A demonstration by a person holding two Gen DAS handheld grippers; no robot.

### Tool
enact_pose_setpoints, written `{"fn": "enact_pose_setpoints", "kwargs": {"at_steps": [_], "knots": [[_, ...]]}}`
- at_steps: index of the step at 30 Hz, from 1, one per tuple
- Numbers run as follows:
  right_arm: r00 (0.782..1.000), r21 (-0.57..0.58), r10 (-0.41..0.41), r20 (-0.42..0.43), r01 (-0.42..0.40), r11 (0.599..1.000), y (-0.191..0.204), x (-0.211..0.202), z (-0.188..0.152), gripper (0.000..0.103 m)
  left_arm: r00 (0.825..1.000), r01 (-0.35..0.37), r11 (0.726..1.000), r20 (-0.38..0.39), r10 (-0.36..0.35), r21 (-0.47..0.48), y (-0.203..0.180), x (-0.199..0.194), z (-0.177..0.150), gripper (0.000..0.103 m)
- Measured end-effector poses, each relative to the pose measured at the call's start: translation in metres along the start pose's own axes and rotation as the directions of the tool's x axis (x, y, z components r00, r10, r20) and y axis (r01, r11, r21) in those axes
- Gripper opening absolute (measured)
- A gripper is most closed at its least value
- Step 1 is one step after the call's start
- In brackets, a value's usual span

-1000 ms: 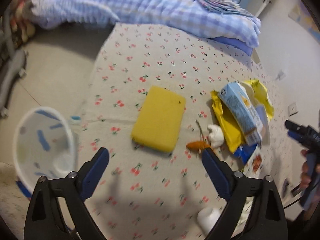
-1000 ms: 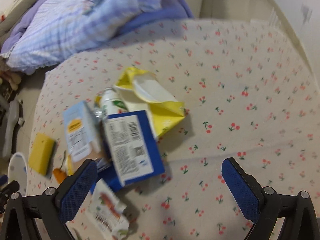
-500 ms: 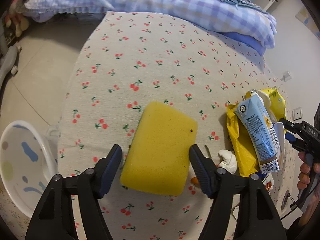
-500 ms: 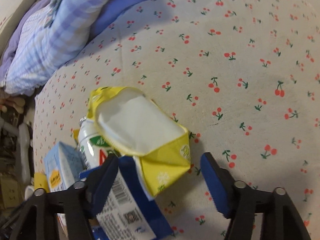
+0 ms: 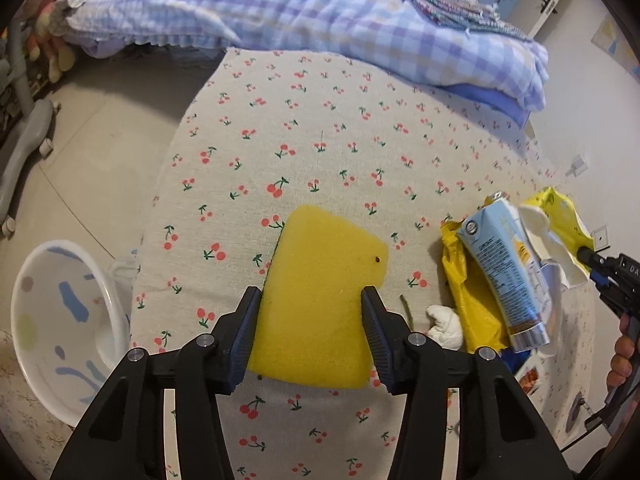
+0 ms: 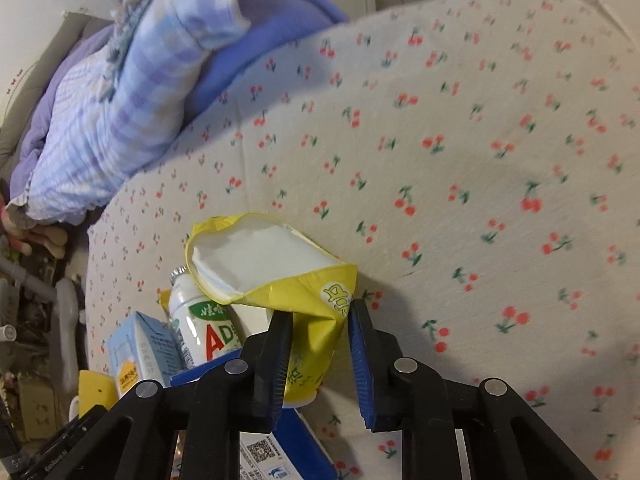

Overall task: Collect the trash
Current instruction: 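Carry sponge and bag to the white wastebasket and open both tools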

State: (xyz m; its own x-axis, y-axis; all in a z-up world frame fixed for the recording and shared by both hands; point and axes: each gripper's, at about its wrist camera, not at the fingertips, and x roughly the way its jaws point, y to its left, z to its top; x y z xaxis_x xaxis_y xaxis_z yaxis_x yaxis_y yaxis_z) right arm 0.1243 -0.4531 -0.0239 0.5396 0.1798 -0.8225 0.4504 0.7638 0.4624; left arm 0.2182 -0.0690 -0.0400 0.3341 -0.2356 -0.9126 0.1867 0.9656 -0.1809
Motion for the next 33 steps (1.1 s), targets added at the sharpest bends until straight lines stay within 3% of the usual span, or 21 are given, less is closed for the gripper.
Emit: {"fn": "enact_pose_setpoints", "kwargs": {"at_steps": [11, 18, 28, 33], "knots": [[0.994, 0.003, 0.046, 0.098, -0.047, 0.999, 0.009, -0.051, -0.005, 0.022, 0.998, 0.030, 0.999, 0.065, -0.027, -0.040, 0.000, -0.029, -0.007, 0.051], [0.984, -0.071, 0.124, 0.129, -0.115, 0.991, 0.047, -0.076, -0.018, 0.022, 0.994, 0.037, 0.996, 0.101, -0.029, -0.079, 0.026, -0.053, -0.015, 0.051], [0.971, -0.264, 0.238, -0.014, -0.233, 0.936, 0.156, -0.043, -0.069, 0.023, 0.993, -0.043, 0.981, 0.104, 0.064, -0.190, 0.117, -0.073, -0.033, 0.051], [0.968, -0.338, 0.230, -0.098, -0.249, 0.908, 0.205, -0.009, -0.099, 0.023, 0.990, -0.081, 0.964, 0.093, 0.108, -0.253, 0.170, -0.078, -0.045, 0.051]]}}
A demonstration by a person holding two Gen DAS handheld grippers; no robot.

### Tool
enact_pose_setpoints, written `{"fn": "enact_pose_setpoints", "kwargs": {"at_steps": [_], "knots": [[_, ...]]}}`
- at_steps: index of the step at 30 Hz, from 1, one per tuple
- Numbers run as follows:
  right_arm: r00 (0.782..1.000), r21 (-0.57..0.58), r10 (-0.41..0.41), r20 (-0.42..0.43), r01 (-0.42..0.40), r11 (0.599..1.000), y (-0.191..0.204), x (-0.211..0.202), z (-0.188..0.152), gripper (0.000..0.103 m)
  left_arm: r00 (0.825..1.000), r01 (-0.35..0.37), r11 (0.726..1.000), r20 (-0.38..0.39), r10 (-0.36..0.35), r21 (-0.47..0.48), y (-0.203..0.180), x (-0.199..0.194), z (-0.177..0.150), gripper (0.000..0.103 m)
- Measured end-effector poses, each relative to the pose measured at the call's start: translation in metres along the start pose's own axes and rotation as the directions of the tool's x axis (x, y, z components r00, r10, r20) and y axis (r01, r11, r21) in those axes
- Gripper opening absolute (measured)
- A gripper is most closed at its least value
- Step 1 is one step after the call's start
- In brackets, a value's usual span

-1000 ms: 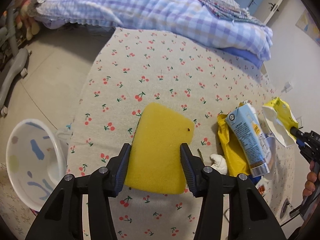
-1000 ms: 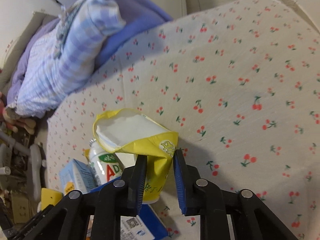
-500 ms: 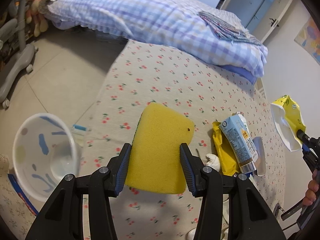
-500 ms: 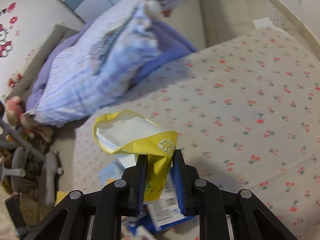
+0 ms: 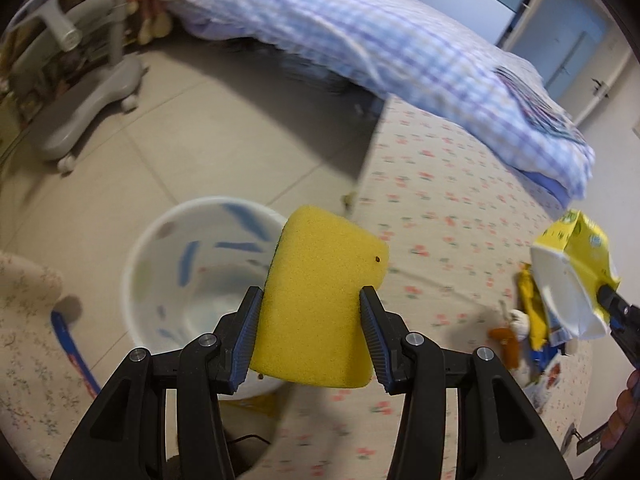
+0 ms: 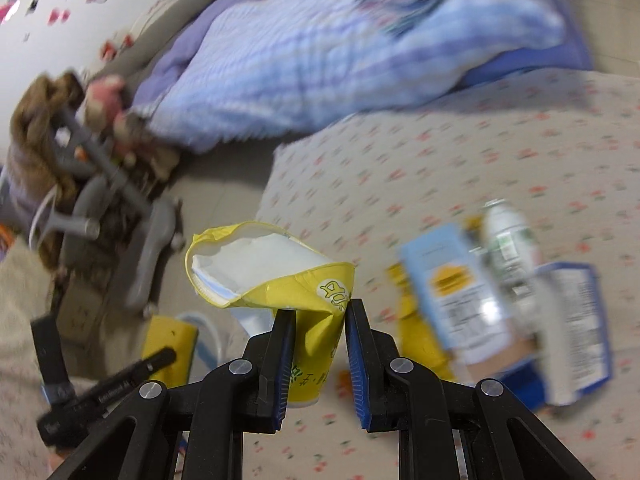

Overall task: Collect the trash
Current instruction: 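Carry sponge and bag to the white wastebasket and open both tools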

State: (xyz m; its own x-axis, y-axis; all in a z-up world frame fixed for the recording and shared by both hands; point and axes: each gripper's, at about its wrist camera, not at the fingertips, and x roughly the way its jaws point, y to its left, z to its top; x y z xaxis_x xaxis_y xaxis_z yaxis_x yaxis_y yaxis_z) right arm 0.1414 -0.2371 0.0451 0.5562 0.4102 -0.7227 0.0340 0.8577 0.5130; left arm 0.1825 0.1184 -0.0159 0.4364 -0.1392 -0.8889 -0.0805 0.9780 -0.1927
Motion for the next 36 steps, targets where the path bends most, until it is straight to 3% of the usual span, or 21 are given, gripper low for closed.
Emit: {"fn": "enact_pose_setpoints", "kwargs": {"at_steps": [7, 13, 15, 17, 18, 23, 36], "knots": [[0.993, -0.070, 0.022, -0.115, -0.030, 0.997, 0.046, 0.061, -0.020, 0.023, 0.998, -0.067, 0.998, -0.020, 0.066, -0.022, 0.049, 0.015, -0.005, 0.052], [0.986, -0.106, 0.012, -0.164, -0.030, 0.994, 0.068, 0.092, -0.033, 0.023, 0.995, -0.092, 0.995, -0.044, 0.091, -0.022, 0.065, 0.034, -0.006, 0.056], [0.985, -0.112, 0.013, -0.172, -0.032, 0.993, 0.074, 0.101, -0.035, 0.023, 0.993, -0.109, 0.994, -0.038, 0.108, -0.017, 0.071, 0.035, -0.005, 0.064], [0.984, -0.119, 0.014, -0.178, -0.035, 0.992, 0.078, 0.107, -0.037, 0.023, 0.991, -0.128, 0.992, -0.050, 0.127, -0.020, 0.077, 0.036, -0.006, 0.085], [0.983, -0.123, 0.014, -0.180, -0.036, 0.992, 0.080, 0.109, -0.038, 0.023, 0.988, -0.144, 0.989, -0.050, 0.143, -0.027, 0.081, 0.035, -0.007, 0.086], [0.979, -0.154, 0.010, -0.205, -0.042, 0.987, 0.095, 0.129, -0.042, 0.023, 0.982, -0.188, 0.982, -0.034, 0.187, -0.029, 0.100, 0.024, -0.013, 0.088], [0.973, -0.257, 0.004, -0.232, -0.066, 0.964, 0.134, 0.162, -0.060, 0.023, 0.983, -0.184, 0.982, -0.015, 0.184, -0.034, 0.123, -0.004, -0.025, 0.088]]}}
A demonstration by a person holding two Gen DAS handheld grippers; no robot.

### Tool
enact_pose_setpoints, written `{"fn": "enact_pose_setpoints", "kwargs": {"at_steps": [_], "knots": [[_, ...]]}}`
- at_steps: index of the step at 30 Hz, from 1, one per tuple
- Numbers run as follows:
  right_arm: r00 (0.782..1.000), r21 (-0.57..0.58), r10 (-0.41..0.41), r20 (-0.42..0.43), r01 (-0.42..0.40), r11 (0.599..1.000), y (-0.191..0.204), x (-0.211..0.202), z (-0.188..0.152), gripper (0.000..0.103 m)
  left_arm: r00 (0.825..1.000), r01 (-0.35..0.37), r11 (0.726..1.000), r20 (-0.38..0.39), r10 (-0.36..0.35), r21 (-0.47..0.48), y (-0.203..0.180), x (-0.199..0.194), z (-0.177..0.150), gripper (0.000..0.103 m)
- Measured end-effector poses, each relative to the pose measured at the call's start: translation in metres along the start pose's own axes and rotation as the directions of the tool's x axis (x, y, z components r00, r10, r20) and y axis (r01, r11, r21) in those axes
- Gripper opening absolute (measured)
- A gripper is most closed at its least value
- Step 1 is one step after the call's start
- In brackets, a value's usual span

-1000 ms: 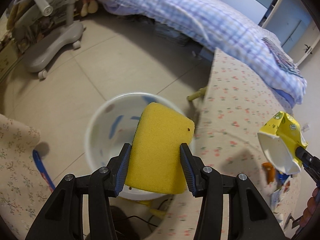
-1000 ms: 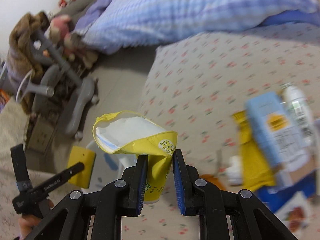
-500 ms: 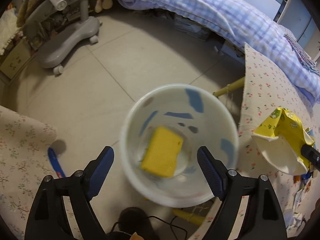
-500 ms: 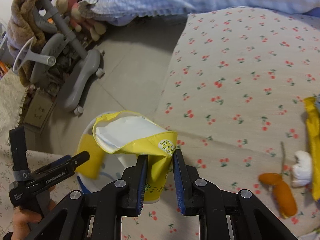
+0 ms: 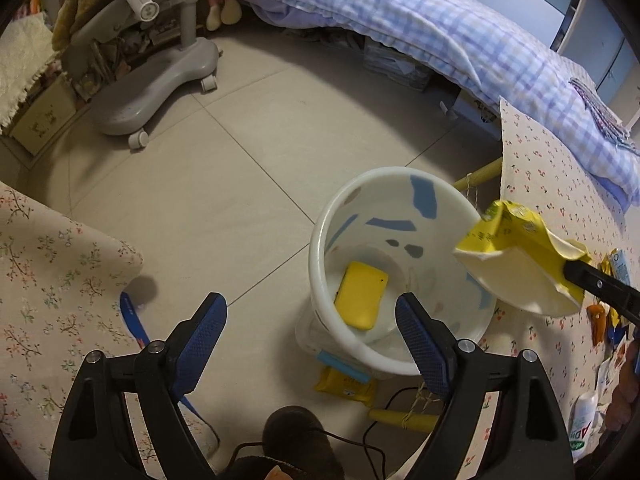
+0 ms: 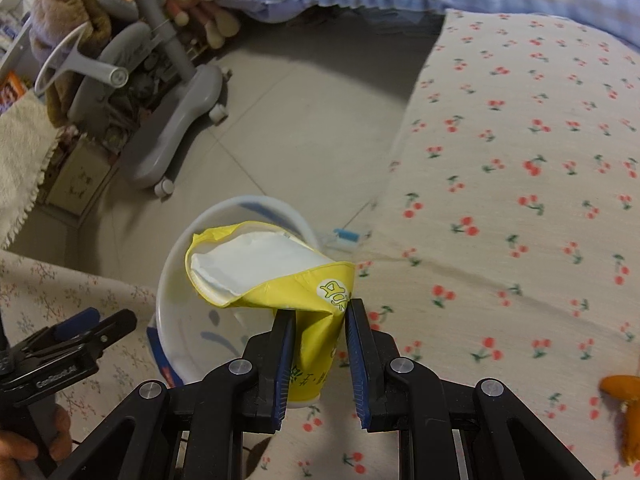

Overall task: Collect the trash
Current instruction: 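Carry sponge and bag to the white wastebasket and open both tools, then grasp the white ADA bottle with the left tool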

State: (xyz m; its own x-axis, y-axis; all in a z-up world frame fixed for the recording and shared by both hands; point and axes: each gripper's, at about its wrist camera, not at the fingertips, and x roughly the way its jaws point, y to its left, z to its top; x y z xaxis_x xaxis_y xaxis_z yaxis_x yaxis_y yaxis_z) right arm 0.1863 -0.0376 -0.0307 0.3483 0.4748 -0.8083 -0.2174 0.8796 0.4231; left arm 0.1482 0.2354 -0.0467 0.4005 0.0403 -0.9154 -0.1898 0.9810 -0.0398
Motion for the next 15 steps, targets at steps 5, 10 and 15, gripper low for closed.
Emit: {"fn": "enact_pose_setpoints", "kwargs": {"at_steps": [5, 10, 15], "knots": [[0.995, 0.006, 0.096, 0.014, -0.096, 0.995, 0.004, 0.002, 0.001, 0.034, 1.000, 0.009, 1.000, -0.003, -0.009, 0.016, -0.002, -0.003, -0.002, 0.088], [0.997, -0.026, 0.049, 0.058, -0.047, 0.999, 0.006, -0.018, 0.000, 0.052, 1.000, 0.021, 1.000, -0.011, -0.021, 0.016, -0.008, -0.005, -0.004, 0.088], [0.994, -0.018, -0.022, 0.104, 0.024, 1.000, -0.007, -0.048, -0.009, 0.066, 0.999, 0.049, 0.998, -0.009, -0.049, 0.026, -0.021, -0.011, -0.006, 0.088]]}}
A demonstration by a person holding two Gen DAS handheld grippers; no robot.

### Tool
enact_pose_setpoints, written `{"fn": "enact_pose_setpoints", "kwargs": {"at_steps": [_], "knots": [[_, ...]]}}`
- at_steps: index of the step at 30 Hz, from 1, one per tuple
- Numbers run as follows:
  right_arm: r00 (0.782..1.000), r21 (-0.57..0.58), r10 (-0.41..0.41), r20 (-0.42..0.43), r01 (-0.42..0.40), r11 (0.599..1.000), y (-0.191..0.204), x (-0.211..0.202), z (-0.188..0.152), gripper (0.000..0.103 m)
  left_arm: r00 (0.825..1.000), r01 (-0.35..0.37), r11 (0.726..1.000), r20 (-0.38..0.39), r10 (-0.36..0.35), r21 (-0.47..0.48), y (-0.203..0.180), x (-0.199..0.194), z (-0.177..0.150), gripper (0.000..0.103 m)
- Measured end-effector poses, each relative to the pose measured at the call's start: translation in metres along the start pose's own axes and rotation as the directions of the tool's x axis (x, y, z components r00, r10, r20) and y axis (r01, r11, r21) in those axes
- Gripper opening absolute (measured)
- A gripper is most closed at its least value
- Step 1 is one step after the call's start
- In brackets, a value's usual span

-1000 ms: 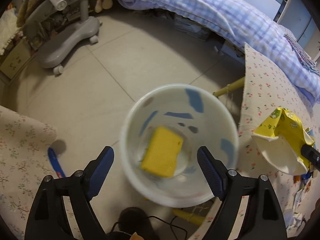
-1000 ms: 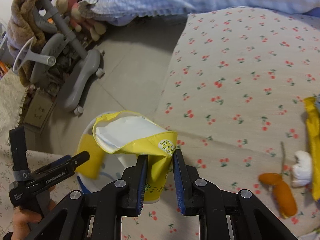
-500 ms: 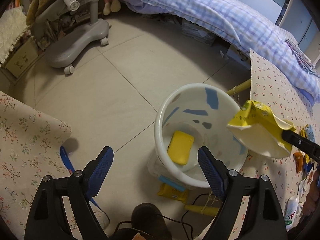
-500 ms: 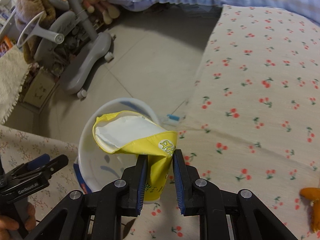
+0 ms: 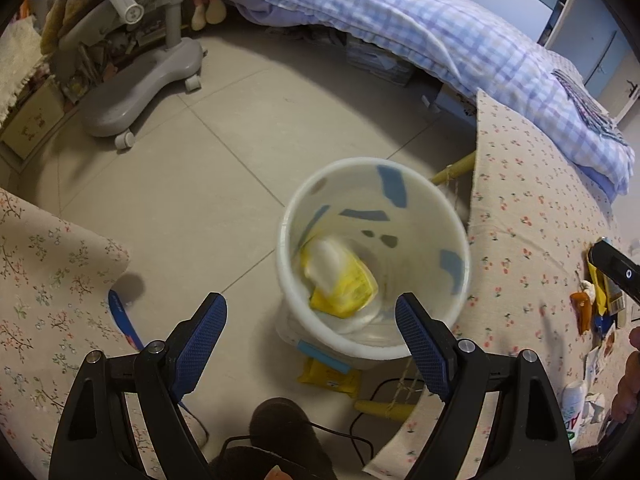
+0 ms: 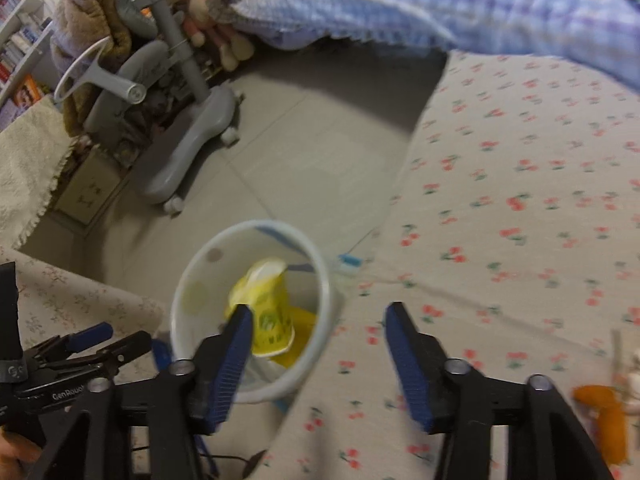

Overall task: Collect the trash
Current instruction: 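Grasp the white ADA bottle with the left tool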

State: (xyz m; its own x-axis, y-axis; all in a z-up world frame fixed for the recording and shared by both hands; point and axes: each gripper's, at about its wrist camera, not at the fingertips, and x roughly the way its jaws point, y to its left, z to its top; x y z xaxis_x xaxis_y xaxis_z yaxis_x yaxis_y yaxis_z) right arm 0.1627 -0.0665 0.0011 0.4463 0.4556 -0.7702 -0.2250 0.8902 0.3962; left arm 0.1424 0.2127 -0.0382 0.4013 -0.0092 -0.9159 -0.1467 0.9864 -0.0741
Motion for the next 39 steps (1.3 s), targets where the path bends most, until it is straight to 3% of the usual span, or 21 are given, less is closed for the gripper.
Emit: {"fn": "enact_pose_setpoints", "kwargs": {"at_steps": [17, 26, 39], "knots": [[0.976, 0.079, -0.208, 0.066, 0.202, 0.976, -0.092, -0.097, -0.041, 0.075, 0.997, 0.070, 0.991, -0.033, -0.067, 0.112, -0.065, -0.007, -0.018, 0.088], [0.949, 0.147, -0.316, 0.016, 0.311, 0.939, -0.147, -0.133, -0.079, 0.078, 0.993, 0.109, 0.980, -0.072, -0.098, 0.166, -0.100, -0.012, -0.035, 0.088], [0.929, 0.181, -0.362, -0.075, 0.370, 0.911, -0.184, -0.163, -0.130, 0.078, 0.959, 0.250, 0.920, -0.211, -0.192, 0.303, -0.203, -0.024, -0.091, 0.088]]}}
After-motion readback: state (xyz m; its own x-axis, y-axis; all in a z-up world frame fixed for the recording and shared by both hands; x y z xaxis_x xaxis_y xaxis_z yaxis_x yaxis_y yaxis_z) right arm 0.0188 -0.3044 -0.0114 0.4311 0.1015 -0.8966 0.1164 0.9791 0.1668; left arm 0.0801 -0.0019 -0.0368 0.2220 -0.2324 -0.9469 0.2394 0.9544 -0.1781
